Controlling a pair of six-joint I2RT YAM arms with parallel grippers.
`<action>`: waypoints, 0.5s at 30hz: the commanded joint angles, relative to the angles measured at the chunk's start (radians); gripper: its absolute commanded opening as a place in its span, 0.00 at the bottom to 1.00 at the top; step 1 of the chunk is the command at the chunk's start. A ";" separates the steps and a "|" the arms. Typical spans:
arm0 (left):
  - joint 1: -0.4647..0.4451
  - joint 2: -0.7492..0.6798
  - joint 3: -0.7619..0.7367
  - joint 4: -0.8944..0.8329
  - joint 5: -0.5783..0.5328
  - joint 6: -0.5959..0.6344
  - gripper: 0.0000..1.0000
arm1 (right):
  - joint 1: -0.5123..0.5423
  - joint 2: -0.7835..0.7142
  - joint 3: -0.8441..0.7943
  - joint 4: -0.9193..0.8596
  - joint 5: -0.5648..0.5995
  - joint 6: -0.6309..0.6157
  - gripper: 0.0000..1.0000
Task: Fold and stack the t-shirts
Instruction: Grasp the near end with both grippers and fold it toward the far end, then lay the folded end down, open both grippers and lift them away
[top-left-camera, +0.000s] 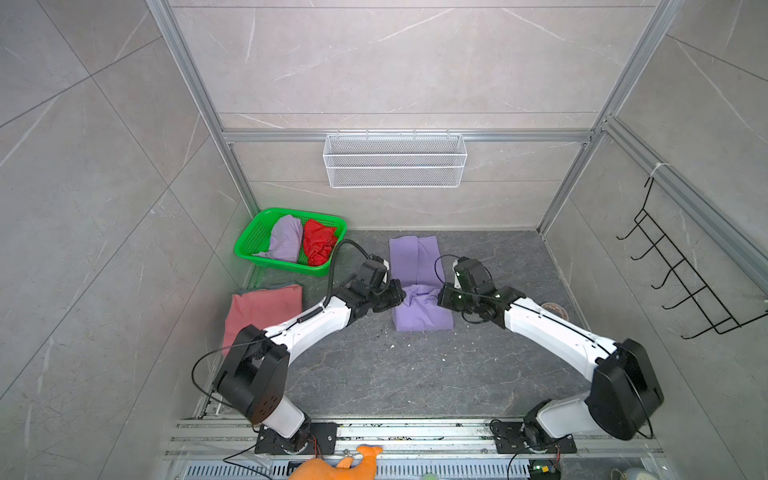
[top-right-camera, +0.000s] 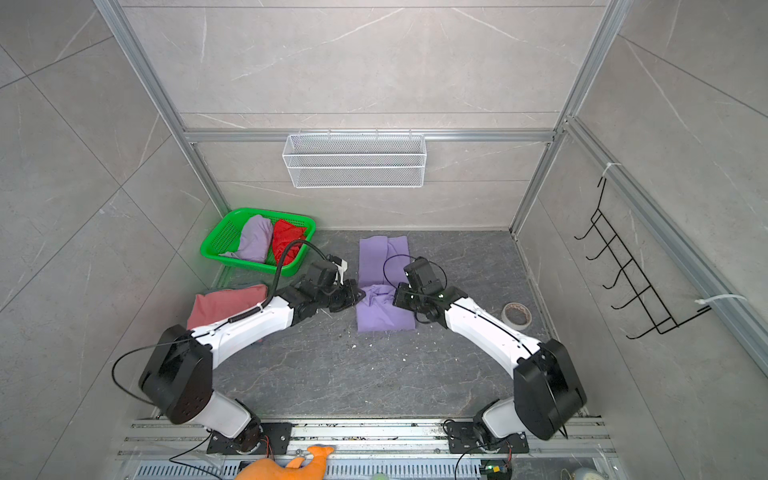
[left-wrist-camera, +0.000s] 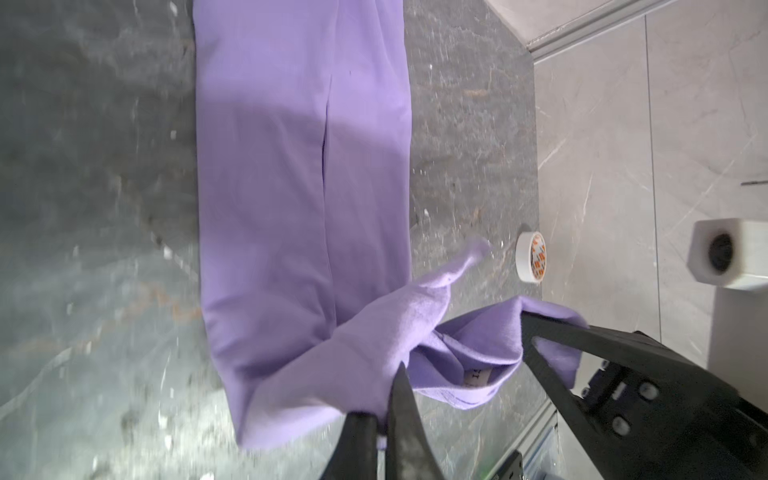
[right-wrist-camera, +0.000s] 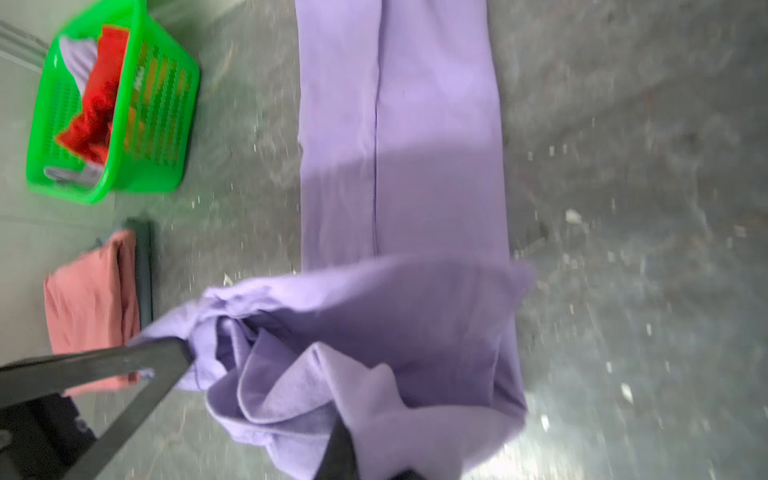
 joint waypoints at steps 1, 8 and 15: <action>0.047 0.088 0.113 0.020 0.103 0.067 0.00 | -0.026 0.104 0.081 0.032 -0.046 -0.038 0.07; 0.138 0.307 0.294 0.004 0.203 0.061 0.00 | -0.098 0.312 0.214 0.054 -0.099 -0.020 0.06; 0.194 0.466 0.447 -0.036 0.225 0.064 0.00 | -0.151 0.477 0.368 0.029 -0.120 -0.027 0.06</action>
